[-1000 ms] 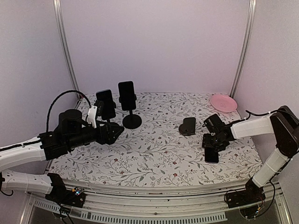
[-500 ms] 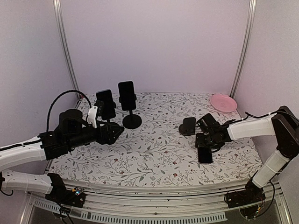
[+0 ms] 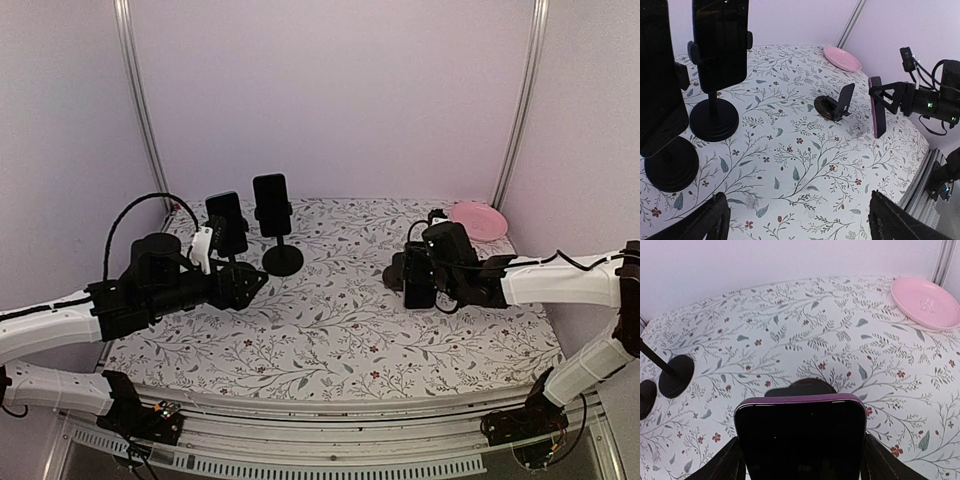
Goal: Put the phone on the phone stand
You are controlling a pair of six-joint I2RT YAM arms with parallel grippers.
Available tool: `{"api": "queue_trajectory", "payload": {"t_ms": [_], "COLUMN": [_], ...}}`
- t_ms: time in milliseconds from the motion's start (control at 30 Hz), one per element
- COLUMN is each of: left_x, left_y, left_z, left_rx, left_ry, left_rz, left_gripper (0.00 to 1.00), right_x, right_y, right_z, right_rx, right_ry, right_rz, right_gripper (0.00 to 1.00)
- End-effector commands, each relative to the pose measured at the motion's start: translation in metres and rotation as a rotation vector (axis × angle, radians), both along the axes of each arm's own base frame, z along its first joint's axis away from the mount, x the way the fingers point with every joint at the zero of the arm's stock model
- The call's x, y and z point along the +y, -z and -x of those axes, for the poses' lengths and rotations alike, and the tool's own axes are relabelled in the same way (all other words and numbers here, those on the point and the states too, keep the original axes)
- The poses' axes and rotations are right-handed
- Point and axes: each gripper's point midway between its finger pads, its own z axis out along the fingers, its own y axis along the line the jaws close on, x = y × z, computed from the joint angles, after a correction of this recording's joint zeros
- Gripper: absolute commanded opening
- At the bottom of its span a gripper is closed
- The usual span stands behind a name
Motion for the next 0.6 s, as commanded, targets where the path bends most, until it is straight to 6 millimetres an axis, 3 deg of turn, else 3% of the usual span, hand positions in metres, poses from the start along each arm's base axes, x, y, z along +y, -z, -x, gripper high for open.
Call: {"api": "queue_trajectory", "payload": {"t_ms": [0, 233, 367, 567], "left_x": [-0.009, -0.014, -0.017, -0.018], "left_y": [-0.013, -0.013, -0.015, -0.019], "left_z": [-0.001, -0.003, -0.004, -0.004], "left_rx": [-0.030, -0.025, -0.023, -0.027], "left_ry": [0.021, 0.031, 0.036, 0.039], "left_rz": [0.022, 0.029, 0.029, 0.031], "left_gripper": [0.97, 0.97, 0.97, 0.97], "right_x": [0.009, 0.022, 0.031, 0.028], "right_y": [-0.066, -0.076, -0.069, -0.058], "right_z": [-0.021, -0.036, -0.046, -0.058], "right_rx": [-0.287, -0.462, -0.501, -0.536], "right_ry": [0.004, -0.027, -0.051, -0.068], "right_rz": [-0.069, -0.040, -0.007, 0.003], "right_gripper": [0.46, 0.46, 0.47, 0.48]}}
